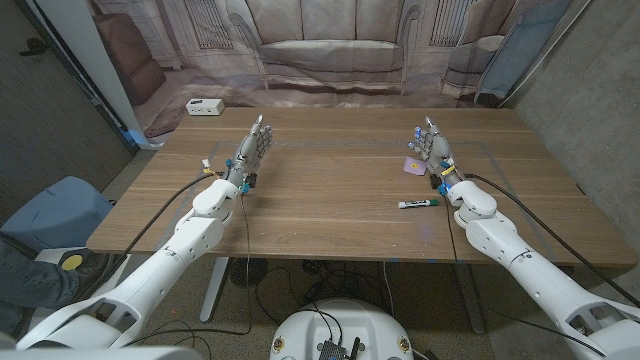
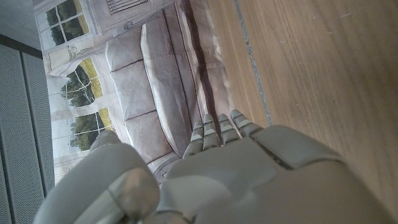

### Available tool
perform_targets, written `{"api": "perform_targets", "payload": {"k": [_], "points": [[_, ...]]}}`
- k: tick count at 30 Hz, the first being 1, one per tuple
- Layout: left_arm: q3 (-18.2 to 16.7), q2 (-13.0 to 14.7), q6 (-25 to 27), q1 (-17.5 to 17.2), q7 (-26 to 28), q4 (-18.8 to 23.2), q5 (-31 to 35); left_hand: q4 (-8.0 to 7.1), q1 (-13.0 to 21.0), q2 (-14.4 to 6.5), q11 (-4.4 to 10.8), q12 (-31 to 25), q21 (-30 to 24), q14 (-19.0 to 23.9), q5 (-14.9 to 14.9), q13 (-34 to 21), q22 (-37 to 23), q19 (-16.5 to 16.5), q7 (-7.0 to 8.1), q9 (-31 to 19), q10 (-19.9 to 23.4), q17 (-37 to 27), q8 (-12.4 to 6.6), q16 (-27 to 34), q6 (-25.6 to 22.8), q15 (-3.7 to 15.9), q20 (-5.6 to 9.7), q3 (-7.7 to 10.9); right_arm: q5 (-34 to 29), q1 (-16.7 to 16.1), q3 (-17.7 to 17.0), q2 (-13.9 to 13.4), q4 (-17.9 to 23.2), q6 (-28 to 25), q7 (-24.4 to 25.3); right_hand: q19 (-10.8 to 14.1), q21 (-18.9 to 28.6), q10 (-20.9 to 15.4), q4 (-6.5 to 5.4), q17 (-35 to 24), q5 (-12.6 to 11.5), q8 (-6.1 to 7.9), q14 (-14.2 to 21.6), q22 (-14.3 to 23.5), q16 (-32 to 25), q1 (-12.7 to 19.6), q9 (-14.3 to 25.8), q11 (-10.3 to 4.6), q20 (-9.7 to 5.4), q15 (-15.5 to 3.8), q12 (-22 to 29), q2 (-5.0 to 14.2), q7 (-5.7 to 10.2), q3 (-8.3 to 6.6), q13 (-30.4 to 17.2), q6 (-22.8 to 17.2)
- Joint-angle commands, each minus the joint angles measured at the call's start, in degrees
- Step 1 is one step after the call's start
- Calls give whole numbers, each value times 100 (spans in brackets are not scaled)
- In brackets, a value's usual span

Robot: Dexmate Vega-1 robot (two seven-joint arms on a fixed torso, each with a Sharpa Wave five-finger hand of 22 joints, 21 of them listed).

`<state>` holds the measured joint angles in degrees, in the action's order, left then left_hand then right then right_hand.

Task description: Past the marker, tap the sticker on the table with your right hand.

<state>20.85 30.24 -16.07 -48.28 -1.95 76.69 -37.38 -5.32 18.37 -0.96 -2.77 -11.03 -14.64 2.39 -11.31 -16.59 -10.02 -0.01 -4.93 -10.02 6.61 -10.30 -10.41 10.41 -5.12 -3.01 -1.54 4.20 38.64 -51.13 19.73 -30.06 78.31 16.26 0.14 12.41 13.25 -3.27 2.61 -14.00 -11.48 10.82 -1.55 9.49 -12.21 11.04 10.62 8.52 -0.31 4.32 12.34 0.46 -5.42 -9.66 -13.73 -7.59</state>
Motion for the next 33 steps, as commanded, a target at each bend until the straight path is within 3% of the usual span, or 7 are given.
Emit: {"api": "perform_targets", "payload": {"k": [1, 12, 16, 22, 26, 28, 33], "points": [[-39, 202, 131, -70, 32, 437, 35, -21, 54, -14, -7, -49, -12, 22, -34, 9, -11, 0, -4, -11, 87, -5, -55, 38, -87, -67, -68, 22, 92, -506, -214, -159, 616, 80, 244, 36, 11, -28, 3, -12, -29, 38, 9, 27, -29, 45, 25, 31, 2, 61, 36, 1, 10, -33, -12, -40], [-129, 365, 213, -246, 110, 677, 8, 19, 96, -66, -47, -120, 6, 226, -27, 100, -13, -122, -12, -15, 275, 0, -89, 97, -232, -85, -153, 44, -220, -688, -218, -231, 816, 270, 466, 86, -8, -120, 24, 11, -17, 68, 78, 28, -40, 54, 27, 14, 29, 27, 60, -4, 58, -29, 10, -115], [-158, 464, 160, -302, 76, 749, 59, 28, 103, -72, -55, -128, 15, 260, -24, 120, -13, -135, -22, -15, 303, 1, -96, 102, -270, -83, -161, 46, -439, -671, -191, -161, 737, 525, 547, 129, -22, -203, 38, 28, -7, 91, 152, 30, -55, 49, 29, -3, 19, -15, 81, -16, 166, -17, 29, -191], [-176, 526, 72, -355, 110, 829, 162, 41, 113, -77, -53, -144, 27, 304, -20, 146, -13, -157, -36, -16, 353, 2, -109, 107, -329, -87, -174, 47, -653, -628, -189, -147, 590, 792, 557, 283, -23, -497, 75, 73, 9, 164, 336, 34, -86, 57, 32, 9, -2, -88, 163, -27, 81, -3, 68, -441], [-168, 536, 52, -374, 104, 858, 187, 50, 119, -80, -47, -152, 35, 320, -18, 164, -13, -169, -40, -17, 383, 2, -111, 105, -357, -84, -182, 48, -808, -617, -200, -144, 543, 884, 663, 103, -128, -621, 93, 95, 17, 178, 171, 37, -1, 58, 33, -32, -36, -148, 185, -12, 81, 2, 87, -542], [-153, 534, 31, -364, 89, 838, 213, 54, 122, -81, -49, -153, 39, 338, -16, 173, -14, -178, -33, -17, 390, 2, -118, 108, -386, -88, -188, 48, -873, -598, -200, -151, 493, 931, 676, 34, -165, -562, 103, 105, 21, 163, 181, 39, 0, 58, 33, -60, 11, -139, 149, -6, 177, 6, 96, -539], [-136, 504, 16, -340, 69, 800, 211, 64, 128, -84, -60, -169, 49, 385, -13, 193, -14, -194, -31, -18, 442, 3, -117, 116, -411, -79, -196, 48, -1114, -574, -181, -184, 429, 969, 808, 5, -183, -691, 118, 119, 25, 176, 283, 40, -30, 64, 32, -68, -21, -175, 183, 6, 209, 6, 108, -619]]}}
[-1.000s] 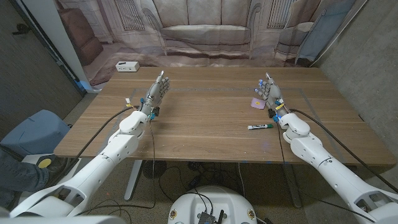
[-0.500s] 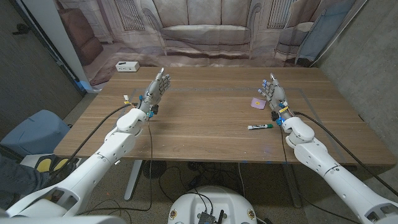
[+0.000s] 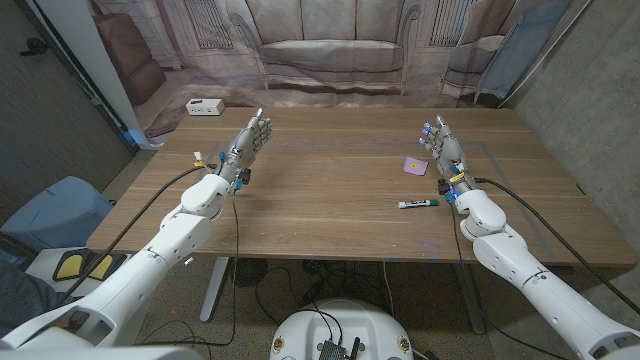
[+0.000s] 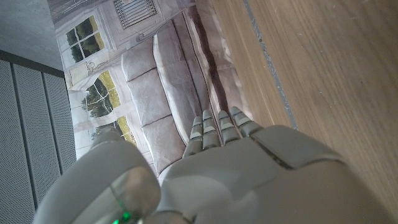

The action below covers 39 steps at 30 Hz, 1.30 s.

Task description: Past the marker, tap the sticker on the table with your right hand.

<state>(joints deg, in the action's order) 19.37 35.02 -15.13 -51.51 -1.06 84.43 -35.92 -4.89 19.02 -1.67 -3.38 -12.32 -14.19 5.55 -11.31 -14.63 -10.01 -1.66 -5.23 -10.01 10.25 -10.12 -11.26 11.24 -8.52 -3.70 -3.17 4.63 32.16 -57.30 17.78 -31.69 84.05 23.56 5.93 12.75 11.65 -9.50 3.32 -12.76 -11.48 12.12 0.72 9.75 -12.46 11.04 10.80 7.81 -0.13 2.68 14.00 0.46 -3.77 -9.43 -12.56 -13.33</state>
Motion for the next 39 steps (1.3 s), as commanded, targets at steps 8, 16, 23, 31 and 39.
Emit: {"api": "perform_targets", "payload": {"k": [8, 16, 23, 31, 39], "points": [[23, 11, -141, -8, -32, -11, 104, 34, 71, -20, -6, -44, 11, 128, -9, 23, -16, -65, 22, -19, 103, -15, -39, 40, -127, -13, -39, 6, -1043, 16, 35, -250, -16, 95, 573, 157, 26, 24, 107, 34, 22, -7, 95, 11, 10, 152, 11, -58, -178, -79, -55, 60, -26, -57, 21, 8], [-14, -15, -222, -76, 68, 8, 130, 52, 85, -32, 12, -64, 25, 201, -5, 57, -17, -103, 53, -21, 180, -14, -38, 47, -176, -8, -48, 12, -1090, -36, 4, -280, 10, 123, 628, 269, 47, 75, 137, 48, 27, -52, 165, 8, -2, 178, 10, -85, -185, -102, -96, 69, 21, -64, 38, 93], [-19, 1, -215, -90, 74, 20, 139, 64, 95, -41, 17, -68, 40, 228, -2, 77, -17, -108, 62, -21, 206, -13, -35, 44, -198, 0, -51, 16, -1129, -44, 9, -317, 2, 143, 600, 352, 66, 39, 143, 50, 30, -58, 204, 8, -10, 177, 10, -52, -186, -97, -92, 75, 12, -65, 45, 97], [-3, -21, -259, -66, 57, -18, 165, 89, 115, -57, -24, -73, 30, 302, 5, 118, -17, -229, 11, -23, 257, -12, -30, 44, -252, -16, 104, 23, -1292, -55, 8, -356, 26, 125, 708, 314, 36, 50, 156, 55, 32, -63, 171, 7, 11, 185, 10, -46, -174, -87, -107, 76, -11, -64, 51, 102], [1, 3, -241, -71, 107, 48, 220, 102, 125, -64, -20, -63, 58, 305, 8, 140, -16, -211, 25, -23, 256, -11, -19, 29, -258, -21, 76, 26, -1596, -81, 8, -441, 71, 55, 908, 284, 15, 59, 163, 57, 35, -62, 134, 7, 30, 185, 9, -39, -165, -86, -118, 75, -23, -59, 56, 93]]}}
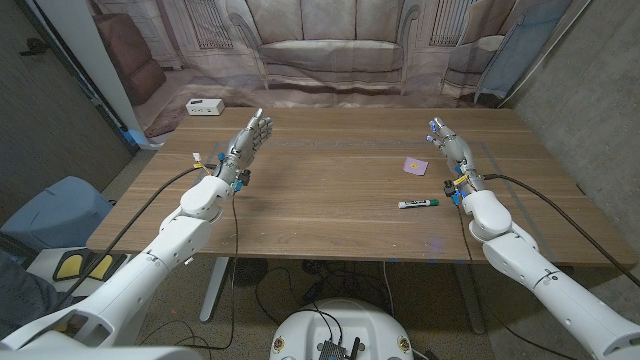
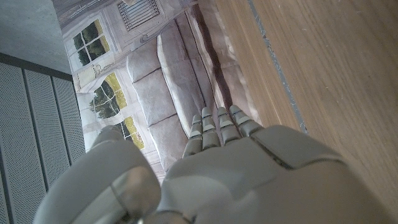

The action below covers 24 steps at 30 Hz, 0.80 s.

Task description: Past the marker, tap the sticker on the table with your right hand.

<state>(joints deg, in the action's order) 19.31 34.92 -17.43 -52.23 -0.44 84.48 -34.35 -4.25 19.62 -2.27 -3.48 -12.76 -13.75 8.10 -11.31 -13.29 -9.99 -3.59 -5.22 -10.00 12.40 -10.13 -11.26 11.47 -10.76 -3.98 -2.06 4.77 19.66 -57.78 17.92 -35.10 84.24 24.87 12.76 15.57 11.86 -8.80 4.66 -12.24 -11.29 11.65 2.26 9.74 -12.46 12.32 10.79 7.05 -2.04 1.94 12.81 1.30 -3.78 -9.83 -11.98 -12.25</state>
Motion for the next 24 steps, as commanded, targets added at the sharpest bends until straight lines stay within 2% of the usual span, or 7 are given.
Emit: {"api": "perform_targets", "payload": {"k": [1, 9, 15, 20, 24], "points": [[4, 9, -34, 0, 70, 45, 91, 39, 65, -5, -4, -16, 18, 49, 9, 9, -17, -17, 27, -25, 33, -10, -17, 3, -34, 7, -37, 13, -403, -36, -4, -117, 66, -94, 260, 2, -8, -17, 29, 4, 16, -16, -19, 8, 30, 54, 10, 30, 25, -13, 2, -9, -20, -18, -1, -14], [-19, 18, -61, -16, 111, 71, 119, 49, 72, -12, 13, -18, 31, 62, 11, 25, -17, -25, 14, -25, 54, -10, -18, -3, -59, 11, -40, 16, -827, -92, -23, -244, 226, -265, 570, 5, -15, -23, 35, 5, 18, -15, -10, 7, 29, 55, 10, 21, 29, -19, -2, -4, -21, -17, 3, -25], [-7, -10, -61, -7, 96, 47, 99, 60, 80, -20, 14, -18, 47, 81, 13, 41, -18, -27, 5, -26, 70, -10, -15, -6, -77, 17, -50, 19, -761, -85, -38, -238, 151, -246, 532, 11, -22, -30, 50, 10, 19, -2, 25, 7, 20, 69, 9, -11, 40, -26, -7, 1, 68, -19, 8, -66], [-5, -29, -99, 1, 120, 24, 130, 91, 96, -31, -9, -46, 11, 244, 21, 83, -16, -245, -3, -26, 195, -9, -20, 22, -161, 25, 127, 22, -982, -113, -35, -274, 205, -322, 712, 53, -13, -71, 61, 14, 20, 0, 56, 7, 13, 78, 9, -31, 14, -54, 2, 6, 64, -19, 12, -85], [5, -37, -96, 18, 89, 9, 116, 98, 99, -31, -4, -51, 16, 261, 22, 92, -15, -265, -17, -26, 221, -8, -21, 19, -181, 29, 140, 22, -1205, -129, -20, -336, 278, -417, 845, 64, -15, -73, 66, 15, 21, -21, 62, 7, 14, 80, 9, -54, 7, -60, -3, 10, 72, -18, 15, -39]]}}
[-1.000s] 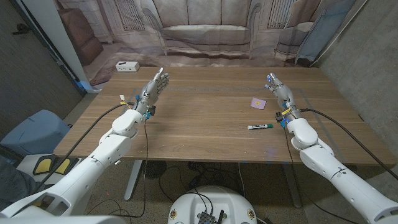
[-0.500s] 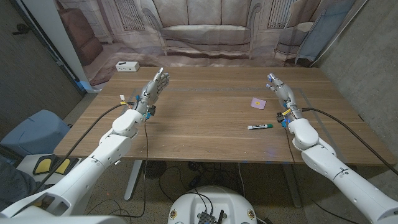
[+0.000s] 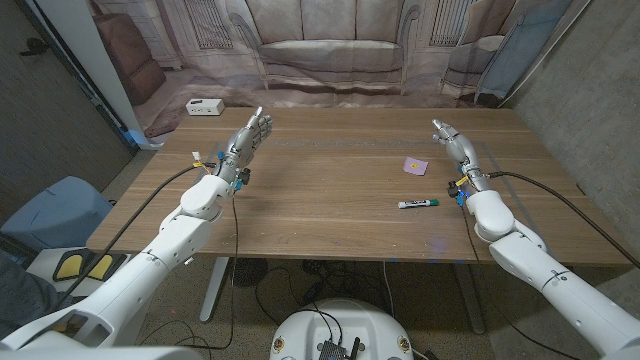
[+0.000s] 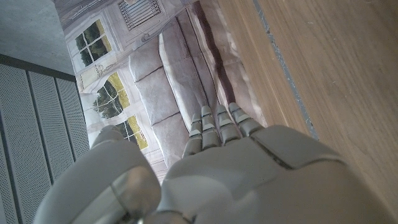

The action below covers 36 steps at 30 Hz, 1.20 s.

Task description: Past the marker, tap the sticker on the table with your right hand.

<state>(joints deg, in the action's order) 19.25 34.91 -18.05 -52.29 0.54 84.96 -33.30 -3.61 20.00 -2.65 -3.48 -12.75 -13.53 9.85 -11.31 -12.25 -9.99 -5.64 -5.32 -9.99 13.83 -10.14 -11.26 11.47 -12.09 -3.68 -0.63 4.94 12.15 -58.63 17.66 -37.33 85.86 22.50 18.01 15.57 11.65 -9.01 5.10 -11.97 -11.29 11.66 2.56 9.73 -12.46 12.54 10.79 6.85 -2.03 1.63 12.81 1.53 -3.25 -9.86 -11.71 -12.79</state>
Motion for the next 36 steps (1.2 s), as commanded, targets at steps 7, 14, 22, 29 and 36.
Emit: {"api": "perform_targets", "payload": {"k": [7, 14, 22, 29, 36], "points": [[47, -47, 10, 35, -52, -54, -11, 46, 65, 3, -29, -34, 38, 55, 25, 3, -15, -3, -17, -27, 58, -8, -2, -9, -31, -19, -66, 5, -806, -36, 47, -187, 216, -323, 514, 53, -10, 51, 31, -12, 24, -35, 28, 8, 20, 57, 9, -82, -4, -35, -54, -8, 29, -10, -7, 46], [28, -30, 5, -10, -1, 1, 3, 55, 68, -3, -6, -26, 53, 48, 26, 13, -15, -6, -14, -28, 56, -9, 8, -21, -26, -17, -73, 6, -1162, 6, 117, -236, 255, -455, 697, 46, -28, 45, 57, -7, 27, -115, 16, 8, 34, 72, 9, -102, 0, -50, -64, -2, 199, -7, 1, 270], [15, -27, -2, -38, -5, 7, -20, 63, 69, -10, -25, -16, 75, 42, 27, 23, -15, 6, -12, -28, 48, -10, 14, -32, -30, -21, -87, 7, -1567, 17, 204, -359, 457, -829, 844, 60, -29, 47, 62, -8, 28, -108, 34, 8, 29, 72, 9, -131, -16, -83, -71, 13, 178, -7, 5, 297], [11, -43, -30, -53, -8, -5, -32, 69, 70, -16, -9, -11, 86, 44, 27, 29, -16, 5, -3, -28, 49, -10, 17, -37, -32, -18, -92, 8, -1902, 51, 298, -502, 640, -1183, 891, 56, -34, 55, 59, -11, 31, -106, 19, 8, 35, 59, 9, -123, -18, -68, -77, 15, 149, 0, 7, 317], [15, -44, -38, -72, 8, 27, -18, 74, 72, -22, -3, -10, 97, 45, 27, 35, -16, 9, 0, -28, 56, -11, 19, -40, -36, -16, -110, 9, -2197, 55, 362, -638, 796, -1517, 973, 29, -48, 109, 61, -13, 31, -99, -21, 8, 51, 54, 9, -126, -15, -61, -101, 23, 147, 3, 9, 324]]}}
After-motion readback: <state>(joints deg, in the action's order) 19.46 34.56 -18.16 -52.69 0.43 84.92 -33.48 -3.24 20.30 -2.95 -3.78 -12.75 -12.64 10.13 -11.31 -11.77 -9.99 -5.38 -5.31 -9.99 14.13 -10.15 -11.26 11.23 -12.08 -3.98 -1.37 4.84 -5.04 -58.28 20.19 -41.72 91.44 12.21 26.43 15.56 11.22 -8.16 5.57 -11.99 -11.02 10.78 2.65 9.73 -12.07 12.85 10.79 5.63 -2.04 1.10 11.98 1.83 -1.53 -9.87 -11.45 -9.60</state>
